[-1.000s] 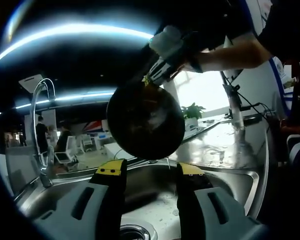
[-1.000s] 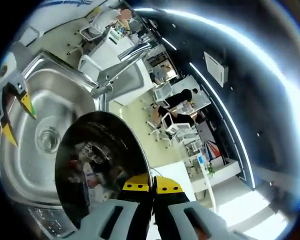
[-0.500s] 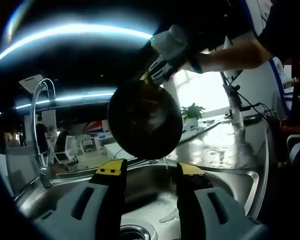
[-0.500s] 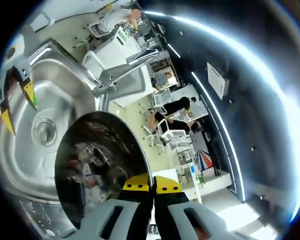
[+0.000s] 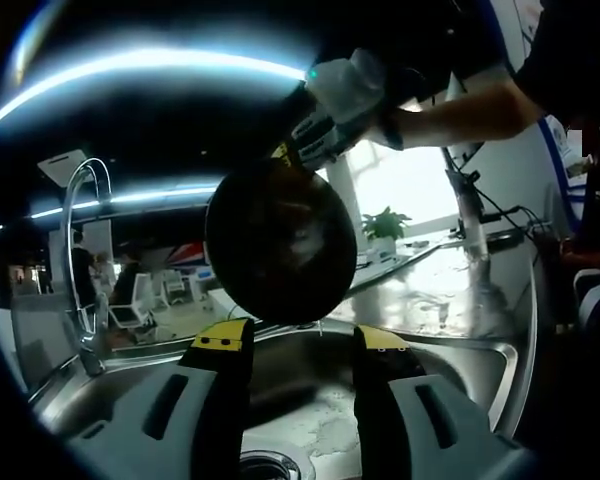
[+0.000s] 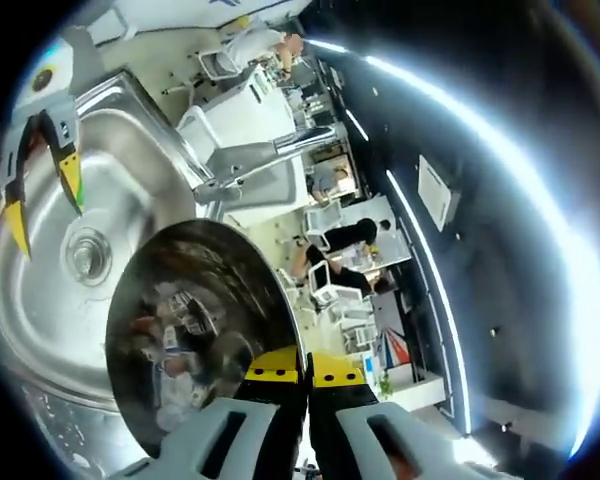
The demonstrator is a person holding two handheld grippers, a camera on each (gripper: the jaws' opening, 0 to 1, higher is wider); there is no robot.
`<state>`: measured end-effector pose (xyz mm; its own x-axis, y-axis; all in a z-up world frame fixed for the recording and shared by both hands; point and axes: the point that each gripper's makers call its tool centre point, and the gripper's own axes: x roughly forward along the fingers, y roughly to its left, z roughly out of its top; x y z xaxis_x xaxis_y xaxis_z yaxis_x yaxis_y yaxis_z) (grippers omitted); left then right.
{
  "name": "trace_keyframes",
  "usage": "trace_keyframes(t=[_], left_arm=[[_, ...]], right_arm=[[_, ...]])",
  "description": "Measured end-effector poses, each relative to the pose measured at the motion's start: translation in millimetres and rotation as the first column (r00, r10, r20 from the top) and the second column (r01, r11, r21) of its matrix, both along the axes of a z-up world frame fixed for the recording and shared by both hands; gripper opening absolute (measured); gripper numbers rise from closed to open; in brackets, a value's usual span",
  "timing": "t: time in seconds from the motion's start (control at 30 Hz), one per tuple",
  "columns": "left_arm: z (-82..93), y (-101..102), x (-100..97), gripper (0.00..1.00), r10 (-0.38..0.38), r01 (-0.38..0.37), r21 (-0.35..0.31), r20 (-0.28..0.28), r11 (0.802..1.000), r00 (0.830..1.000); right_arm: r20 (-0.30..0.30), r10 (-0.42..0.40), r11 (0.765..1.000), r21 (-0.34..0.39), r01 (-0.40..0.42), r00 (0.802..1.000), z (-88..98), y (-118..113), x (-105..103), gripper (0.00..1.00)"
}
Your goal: Pick up bowl with dirty water move over sink pour dirty water into sink return bowl to place
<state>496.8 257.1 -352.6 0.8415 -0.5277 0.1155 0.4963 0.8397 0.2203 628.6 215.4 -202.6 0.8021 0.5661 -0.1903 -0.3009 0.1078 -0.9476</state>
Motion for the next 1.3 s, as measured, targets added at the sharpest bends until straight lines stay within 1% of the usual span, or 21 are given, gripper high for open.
trace_keyframes(t=[0.13,0.3,0.37,0.6,0.8,1.0,1.07,1.1,1.23,1.3], left_arm=[[0.3,0,-0.3,0.39,0.000,0.000,-0.001,0.002,1.000,1.000],[0.4,0,0.0,0.39,0.001,-0.001,-0.002,0.003,1.000,1.000],[0.3,0,0.0,0.39,0.000,0.000,-0.002,0.003,1.000,1.000],[0.7,0,0.0,0.39,0.001,-0.001,-0.003,0.003,1.000,1.000],[1.2,0,-0.7,0.39,0.002,-0.002,-0.004,0.005,1.000,1.000],[1.0,0,-0.3,0.39,0.004,-0.004,-0.004,0.005,1.000,1.000],[1.1,0,-0.4,0.39,0.004,-0.004,-0.004,0.005,1.000,1.000],[1.1,0,-0.5,0.39,0.005,-0.005,-0.004,0.005,1.000,1.000],[0.9,0,-0.2,0.39,0.006,-0.006,-0.003,0.005,1.000,1.000],[1.1,0,-0.4,0.39,0.007,-0.006,-0.002,0.006,1.000,1.000]], right_arm=[[0.021,0.013,1.000,-0.024,-0.012,1.000,-1.7,2,-4,0.00],[0.030,0.038,0.999,-0.022,-0.037,0.999,-0.5,5,-6,0.00],[0.043,0.051,0.998,-0.030,-0.050,0.998,-0.3,8,-7,0.00],[0.022,0.054,0.998,-0.024,-0.053,0.998,-0.4,10,-7,0.00],[-0.034,0.036,0.999,-0.014,-0.036,0.999,-6.6,7,-4,0.00],[-0.067,0.016,1.000,-0.004,-0.017,0.998,-9.7,3,-3,0.00],[-0.088,0.008,1.000,0.005,-0.007,0.996,-11.5,1,-3,0.00],[-0.115,0.003,1.000,0.015,-0.001,0.993,-13.5,0,-2,0.00],[-0.177,-0.021,0.999,0.033,0.027,0.984,-17.5,-5,4,0.00],[-0.180,-0.025,0.999,0.035,0.032,0.983,-16.4,-7,6,0.00]])
